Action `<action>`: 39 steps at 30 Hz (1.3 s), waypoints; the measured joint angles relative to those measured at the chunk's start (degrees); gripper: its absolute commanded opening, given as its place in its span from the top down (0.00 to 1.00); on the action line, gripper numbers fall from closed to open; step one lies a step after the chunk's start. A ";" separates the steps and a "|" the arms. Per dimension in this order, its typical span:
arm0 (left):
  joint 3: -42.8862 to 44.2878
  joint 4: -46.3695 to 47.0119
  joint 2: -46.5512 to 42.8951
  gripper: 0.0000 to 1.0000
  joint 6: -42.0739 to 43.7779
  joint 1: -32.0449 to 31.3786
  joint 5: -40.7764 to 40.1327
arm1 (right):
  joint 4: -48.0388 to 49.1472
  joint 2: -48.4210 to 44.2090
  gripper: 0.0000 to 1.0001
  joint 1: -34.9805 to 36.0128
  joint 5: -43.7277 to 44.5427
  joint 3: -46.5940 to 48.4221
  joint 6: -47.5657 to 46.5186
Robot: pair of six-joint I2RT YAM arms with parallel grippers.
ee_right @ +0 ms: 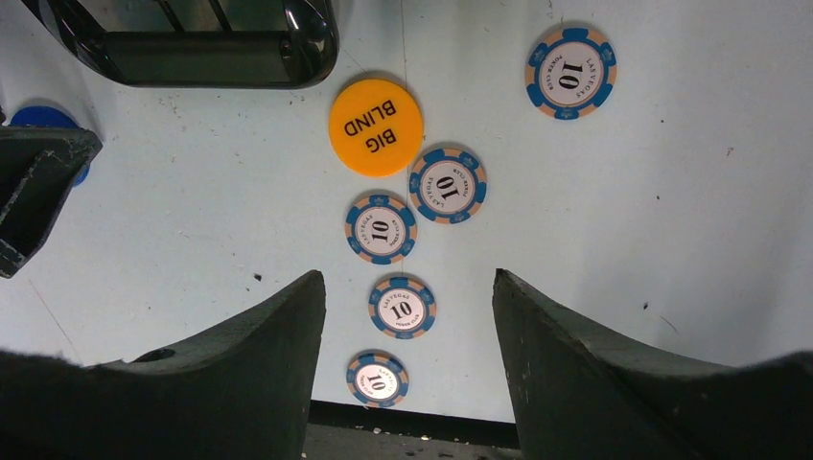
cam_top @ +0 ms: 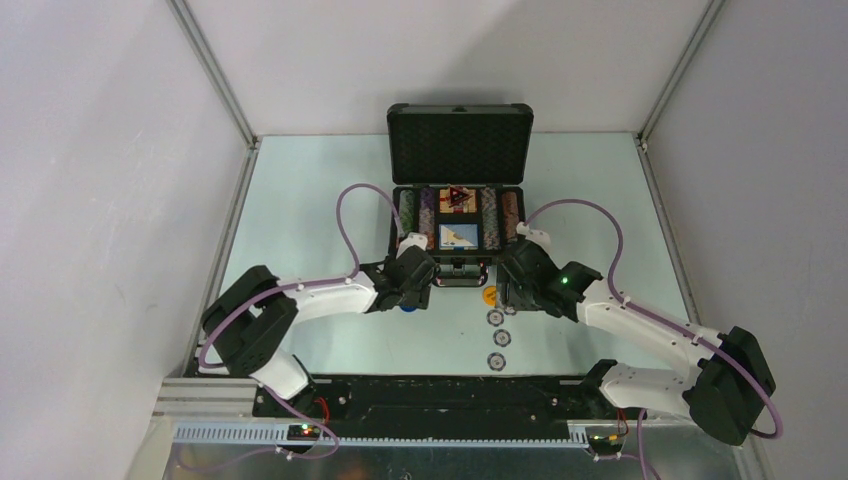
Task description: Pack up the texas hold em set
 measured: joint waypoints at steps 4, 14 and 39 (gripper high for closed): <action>-0.37 -1.38 -0.72 0.32 0.22 0.00 0.31 | 0.02 0.00 0.31 0.24 0.00 0.00 0.00; -0.72 -2.91 -1.40 0.36 0.61 0.00 0.37 | 0.07 0.61 0.31 0.39 0.00 0.00 0.02; -0.72 -3.72 -1.55 0.37 1.20 -0.17 0.79 | 0.11 0.66 0.31 0.50 0.00 0.00 0.04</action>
